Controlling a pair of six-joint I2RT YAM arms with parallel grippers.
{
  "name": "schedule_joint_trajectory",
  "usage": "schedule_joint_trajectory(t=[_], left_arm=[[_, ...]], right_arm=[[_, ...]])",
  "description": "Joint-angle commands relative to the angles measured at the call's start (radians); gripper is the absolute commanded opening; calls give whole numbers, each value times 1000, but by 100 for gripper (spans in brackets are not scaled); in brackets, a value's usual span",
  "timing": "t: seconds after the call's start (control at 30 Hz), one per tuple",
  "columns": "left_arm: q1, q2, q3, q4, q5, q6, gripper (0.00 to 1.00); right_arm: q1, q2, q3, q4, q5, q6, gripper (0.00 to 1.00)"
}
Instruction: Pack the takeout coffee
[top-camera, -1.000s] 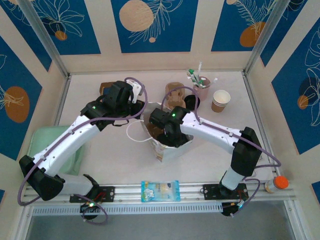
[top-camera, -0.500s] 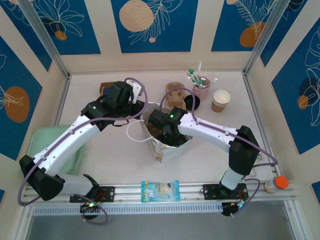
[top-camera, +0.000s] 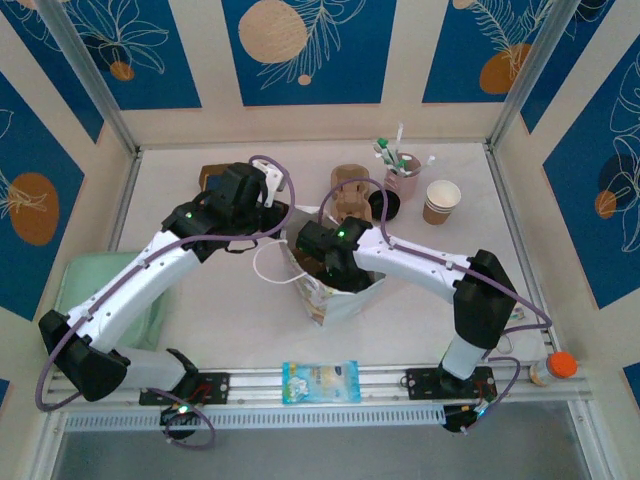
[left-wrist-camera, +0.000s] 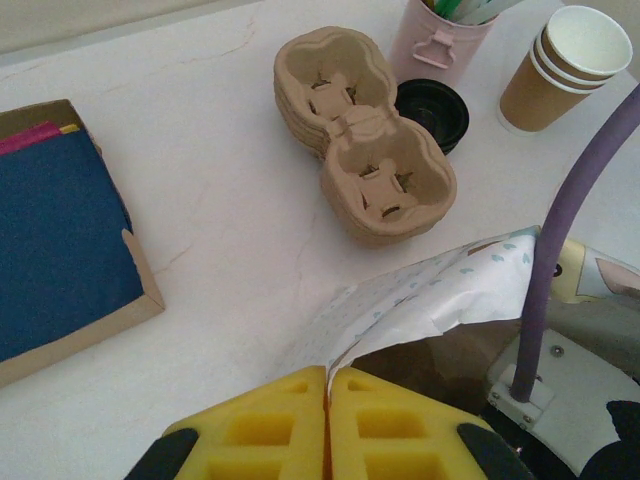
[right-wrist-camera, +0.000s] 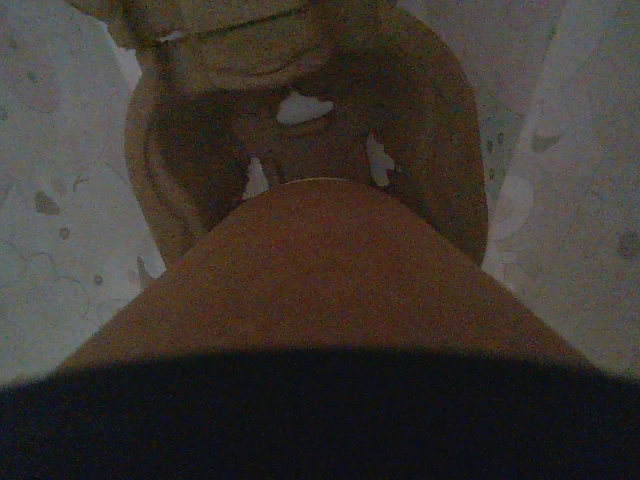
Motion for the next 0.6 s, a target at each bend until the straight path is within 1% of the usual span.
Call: schedule_joint_trajectory(t=[0.0, 0.57], left_arm=[[5, -3, 12, 35, -50, -11, 9], [5, -6, -6, 46, -38, -18, 9]], right_arm=[[-6, 14, -31, -54, -8, 10, 37], [-10, 10, -49, 10, 29, 7, 36]])
